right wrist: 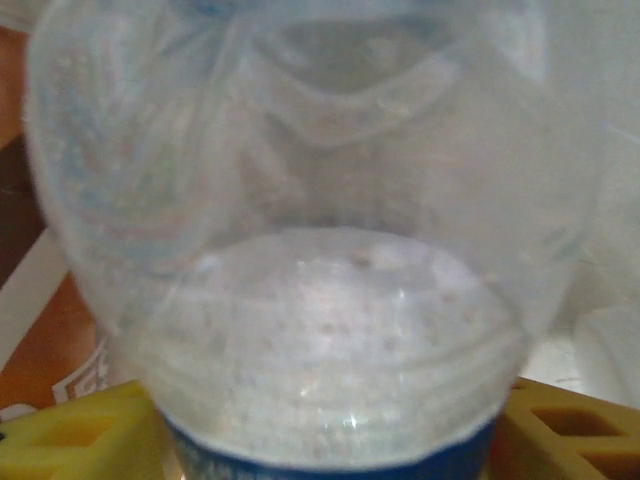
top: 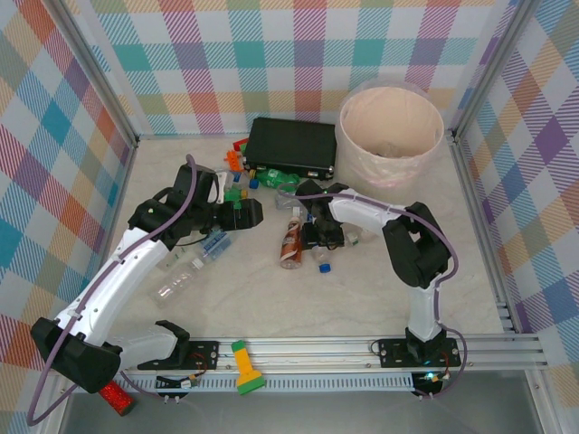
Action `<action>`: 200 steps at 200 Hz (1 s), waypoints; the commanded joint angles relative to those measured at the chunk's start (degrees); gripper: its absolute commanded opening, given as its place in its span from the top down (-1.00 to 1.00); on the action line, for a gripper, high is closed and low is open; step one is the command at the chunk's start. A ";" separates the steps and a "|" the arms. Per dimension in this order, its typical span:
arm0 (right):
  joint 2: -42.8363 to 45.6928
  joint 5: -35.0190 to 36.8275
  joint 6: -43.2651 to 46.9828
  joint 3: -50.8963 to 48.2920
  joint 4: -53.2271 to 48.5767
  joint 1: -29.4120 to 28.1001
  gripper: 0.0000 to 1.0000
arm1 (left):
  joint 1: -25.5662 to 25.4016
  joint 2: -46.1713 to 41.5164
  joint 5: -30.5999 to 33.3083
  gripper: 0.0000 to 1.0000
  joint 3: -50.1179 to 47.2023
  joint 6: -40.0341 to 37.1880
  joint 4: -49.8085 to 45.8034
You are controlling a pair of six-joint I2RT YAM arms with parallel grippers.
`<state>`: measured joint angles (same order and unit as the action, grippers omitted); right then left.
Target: Put the plastic bottles in the bin
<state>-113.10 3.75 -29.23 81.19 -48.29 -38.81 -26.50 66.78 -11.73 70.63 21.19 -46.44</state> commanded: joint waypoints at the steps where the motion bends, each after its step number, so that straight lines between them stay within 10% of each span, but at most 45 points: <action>1: -1.40 -0.93 -1.33 -0.26 0.65 0.31 -0.37 | -0.30 -0.79 -1.35 -0.99 0.72 -0.43 -1.00; 200: 12.96 3.85 3.21 14.86 -12.87 -1.05 -0.17 | -0.30 0.08 3.11 -0.99 3.98 -0.61 1.83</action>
<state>-103.85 5.45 -28.86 89.76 -55.22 -39.46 -26.50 66.78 -10.24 72.40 21.21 -46.22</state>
